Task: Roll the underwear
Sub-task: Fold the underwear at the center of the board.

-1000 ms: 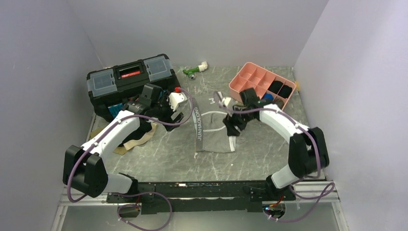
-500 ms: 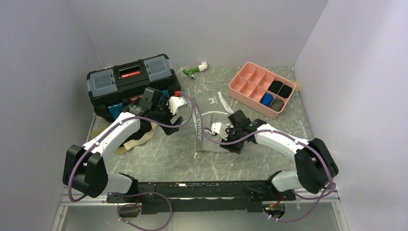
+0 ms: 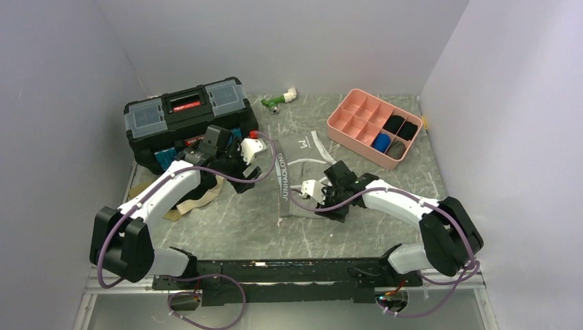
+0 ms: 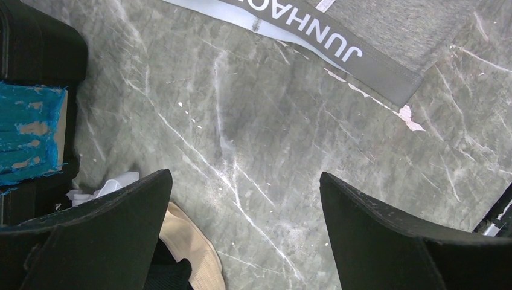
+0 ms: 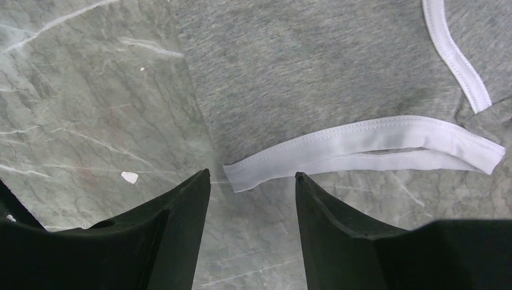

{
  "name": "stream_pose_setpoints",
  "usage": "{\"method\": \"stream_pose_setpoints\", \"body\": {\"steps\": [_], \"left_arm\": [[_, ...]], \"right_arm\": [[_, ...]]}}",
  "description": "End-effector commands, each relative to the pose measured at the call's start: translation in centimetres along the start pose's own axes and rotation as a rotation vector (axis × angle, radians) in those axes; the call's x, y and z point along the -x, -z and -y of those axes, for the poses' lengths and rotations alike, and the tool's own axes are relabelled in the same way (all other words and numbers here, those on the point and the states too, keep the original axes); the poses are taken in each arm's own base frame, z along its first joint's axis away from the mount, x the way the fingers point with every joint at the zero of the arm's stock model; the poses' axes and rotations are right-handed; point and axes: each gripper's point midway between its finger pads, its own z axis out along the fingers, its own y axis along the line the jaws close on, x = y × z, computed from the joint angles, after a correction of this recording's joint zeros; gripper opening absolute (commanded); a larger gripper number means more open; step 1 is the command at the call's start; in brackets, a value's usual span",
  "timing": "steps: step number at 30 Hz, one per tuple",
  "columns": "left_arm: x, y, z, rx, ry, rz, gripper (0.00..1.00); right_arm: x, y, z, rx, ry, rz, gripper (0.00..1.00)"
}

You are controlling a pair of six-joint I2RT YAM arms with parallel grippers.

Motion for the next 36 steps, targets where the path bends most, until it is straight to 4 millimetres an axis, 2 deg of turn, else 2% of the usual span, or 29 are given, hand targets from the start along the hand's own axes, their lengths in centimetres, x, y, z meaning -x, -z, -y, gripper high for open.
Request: {"method": "stream_pose_setpoints", "body": {"steps": [1, 5, 7, 10, 14, 18, 23, 28, 36], "left_arm": [[0.6, 0.5, -0.1, 0.010, -0.024, 0.029, 0.99], [0.4, 0.2, 0.0, 0.004, -0.031, 0.031, 0.98], [-0.2, -0.2, 0.1, 0.002, -0.045, 0.029, 0.98], [-1.1, -0.7, 0.3, 0.008, -0.076, 0.031, 0.98], [-2.2, -1.2, 1.4, -0.003, -0.139, 0.033, 0.98], [-2.7, -1.9, 3.7, -0.018, -0.261, 0.042, 0.97], [-2.2, -2.8, 7.6, -0.075, -0.405, 0.084, 0.96], [-1.5, -4.6, 10.5, -0.119, -0.503, 0.086, 0.93], [-0.7, -7.6, 12.9, -0.142, -0.593, 0.061, 0.87]], "right_arm": [[0.0, 0.2, 0.0, -0.020, 0.019, 0.006, 0.57], [-0.5, -0.8, 0.0, -0.017, 0.011, -0.021, 0.55], [-0.8, -1.3, -0.1, -0.007, 0.002, -0.041, 0.50], [-0.8, -1.5, -0.2, 0.007, -0.011, -0.051, 0.37], [-0.4, -1.0, -0.8, 0.044, -0.029, -0.042, 0.17], [-0.2, -0.7, -1.6, 0.086, -0.052, -0.043, 0.00], [1.1, -0.3, -1.9, 0.144, -0.099, -0.025, 0.00], [2.0, 0.3, -1.4, 0.214, -0.170, -0.002, 0.00], [2.2, 1.1, -0.7, 0.302, -0.251, 0.015, 0.00]]}}
